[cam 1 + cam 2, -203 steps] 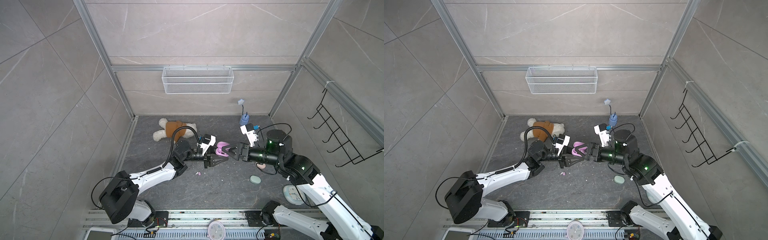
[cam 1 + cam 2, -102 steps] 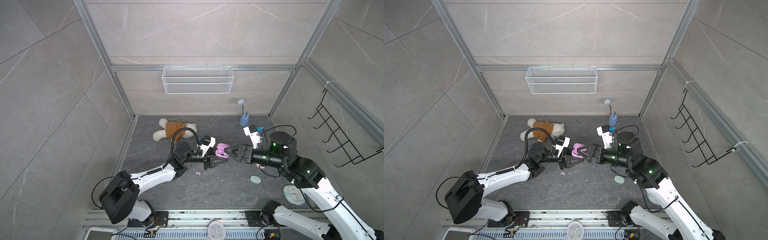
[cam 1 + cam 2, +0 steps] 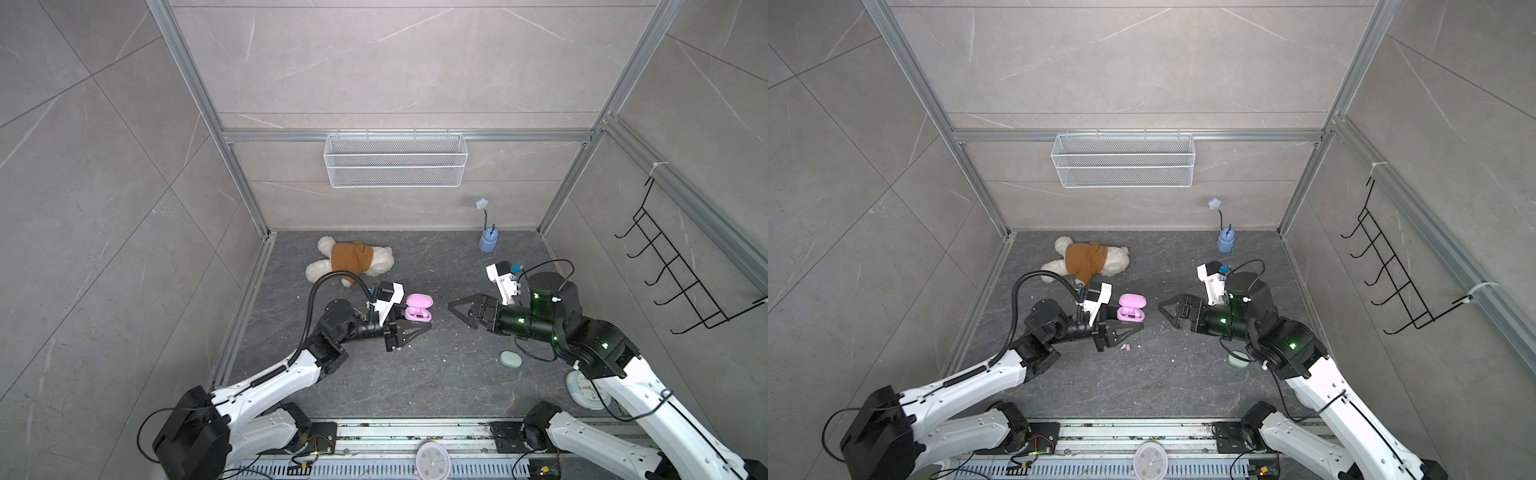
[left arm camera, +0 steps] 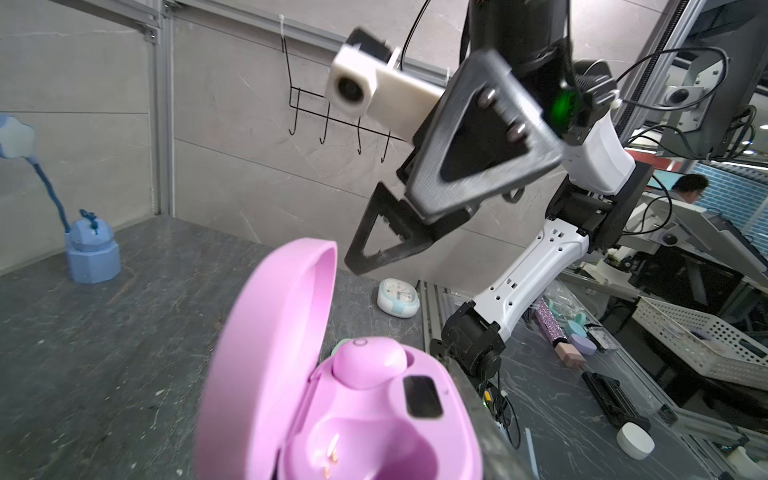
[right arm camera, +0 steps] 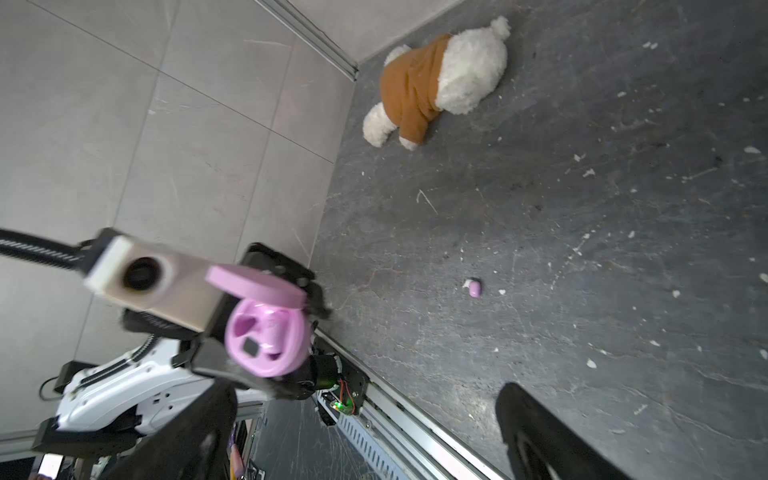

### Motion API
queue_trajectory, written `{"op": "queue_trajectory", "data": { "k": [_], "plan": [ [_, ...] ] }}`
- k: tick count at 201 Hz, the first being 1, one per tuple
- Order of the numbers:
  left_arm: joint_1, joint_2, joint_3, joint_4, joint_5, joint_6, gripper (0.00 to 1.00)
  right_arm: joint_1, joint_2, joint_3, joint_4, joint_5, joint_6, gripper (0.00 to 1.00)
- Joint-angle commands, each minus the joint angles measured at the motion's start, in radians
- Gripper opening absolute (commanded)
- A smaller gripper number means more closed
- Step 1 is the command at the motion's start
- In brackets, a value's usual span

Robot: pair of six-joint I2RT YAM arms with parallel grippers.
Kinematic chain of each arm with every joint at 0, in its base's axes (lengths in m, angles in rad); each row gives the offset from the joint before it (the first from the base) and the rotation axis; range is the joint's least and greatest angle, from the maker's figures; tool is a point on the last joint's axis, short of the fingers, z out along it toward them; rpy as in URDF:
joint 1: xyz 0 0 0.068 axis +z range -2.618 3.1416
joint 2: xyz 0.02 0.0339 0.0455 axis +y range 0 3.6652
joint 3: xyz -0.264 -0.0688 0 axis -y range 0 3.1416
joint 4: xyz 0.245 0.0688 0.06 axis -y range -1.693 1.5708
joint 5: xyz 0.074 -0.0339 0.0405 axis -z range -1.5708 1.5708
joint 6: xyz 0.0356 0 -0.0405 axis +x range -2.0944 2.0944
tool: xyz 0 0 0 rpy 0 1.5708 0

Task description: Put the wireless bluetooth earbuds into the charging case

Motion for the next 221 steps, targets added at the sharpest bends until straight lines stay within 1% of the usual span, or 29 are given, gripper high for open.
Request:
{"op": "queue_trajectory", "data": {
  "k": [1,20,48,65,84,116,140,168,190,221],
  "plan": [
    [0.013,-0.113,0.0,-0.164,-0.062,0.051,0.29,0.004,0.06,-0.079,0.001,0.022,0.022,1.0],
    [0.019,-0.198,0.0,-0.28,-0.09,0.066,0.29,0.048,0.122,-0.135,0.018,0.083,0.032,1.0],
    [0.024,-0.313,-0.019,-0.397,-0.15,0.068,0.29,0.122,0.245,-0.184,0.102,0.141,0.1,0.99],
    [0.026,-0.37,-0.035,-0.438,-0.188,0.06,0.3,0.182,0.353,-0.166,0.125,0.185,0.12,0.95],
    [0.026,-0.429,-0.048,-0.477,-0.217,0.05,0.3,0.237,0.487,-0.119,0.121,0.237,0.102,0.95],
    [0.026,-0.509,-0.038,-0.566,-0.255,0.047,0.31,0.261,0.642,-0.071,0.14,0.287,0.015,0.93],
    [0.027,-0.561,-0.026,-0.621,-0.272,0.045,0.31,0.288,0.756,0.01,0.094,0.346,-0.085,0.9],
    [0.026,-0.614,-0.007,-0.689,-0.303,0.048,0.31,0.318,0.816,0.022,0.146,0.38,-0.172,0.89],
    [0.026,-0.644,0.01,-0.736,-0.33,0.057,0.31,0.34,0.861,0.05,0.143,0.43,-0.255,0.86],
    [0.026,-0.671,0.021,-0.782,-0.359,0.077,0.31,0.357,0.898,0.065,0.154,0.476,-0.313,0.86]
  ]
}}
